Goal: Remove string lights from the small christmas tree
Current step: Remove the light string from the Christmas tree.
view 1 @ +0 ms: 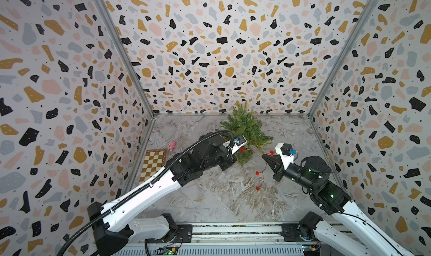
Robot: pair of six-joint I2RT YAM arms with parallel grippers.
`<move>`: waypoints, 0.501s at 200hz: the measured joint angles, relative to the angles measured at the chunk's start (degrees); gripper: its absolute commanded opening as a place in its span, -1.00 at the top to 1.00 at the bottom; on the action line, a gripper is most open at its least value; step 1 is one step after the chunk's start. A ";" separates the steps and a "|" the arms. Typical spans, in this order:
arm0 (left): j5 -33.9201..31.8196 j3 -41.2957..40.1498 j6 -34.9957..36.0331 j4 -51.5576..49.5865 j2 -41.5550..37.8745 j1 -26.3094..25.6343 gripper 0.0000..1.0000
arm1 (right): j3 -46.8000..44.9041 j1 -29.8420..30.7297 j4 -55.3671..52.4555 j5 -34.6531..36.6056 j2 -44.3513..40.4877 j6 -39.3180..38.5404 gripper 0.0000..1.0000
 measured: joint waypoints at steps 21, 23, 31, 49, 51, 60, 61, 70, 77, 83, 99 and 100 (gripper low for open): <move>-2.56 -0.96 0.02 0.02 -1.05 0.00 1.00 | 0.00 0.94 0.04 -0.22 0.57 0.07 1.00; -2.80 -1.05 0.02 0.02 -1.16 0.00 1.00 | 0.00 1.05 0.04 -0.22 0.63 0.09 1.00; -3.52 -1.40 0.02 0.02 -1.66 0.00 1.00 | 0.00 1.64 0.07 -0.24 0.94 0.20 1.00; -5.18 -2.16 0.02 0.13 -2.95 0.00 1.00 | 0.00 3.63 0.11 -0.15 1.84 0.17 1.00; -5.35 -2.25 0.02 0.13 -3.08 0.00 1.00 | 0.00 3.87 0.11 -0.07 1.95 0.17 1.00; -6.21 -2.45 0.04 0.15 -3.63 0.00 1.00 | 0.00 5.01 0.11 0.15 2.56 0.13 1.00; -6.25 -2.47 0.04 0.15 -3.65 0.00 1.00 | 0.00 5.20 0.11 0.17 2.64 0.11 1.00; -6.95 -2.56 0.04 0.15 -4.17 0.00 1.00 | 0.00 6.32 0.11 0.52 3.34 -0.07 1.00; -7.32 -2.64 0.04 0.20 -4.48 0.00 1.00 | 0.00 7.06 0.09 0.79 3.89 -0.28 1.00; -7.63 -2.69 0.04 0.20 -4.79 0.00 1.00 | -0.02 7.67 0.09 1.09 4.35 -0.46 1.00; -8.00 -2.75 0.07 0.17 -5.33 0.00 1.00 | -0.22 8.98 0.11 1.99 5.35 -0.85 1.00; -8.02 -2.75 0.07 0.20 -5.35 0.00 1.00 | -0.24 9.03 0.11 2.08 5.40 -0.87 1.00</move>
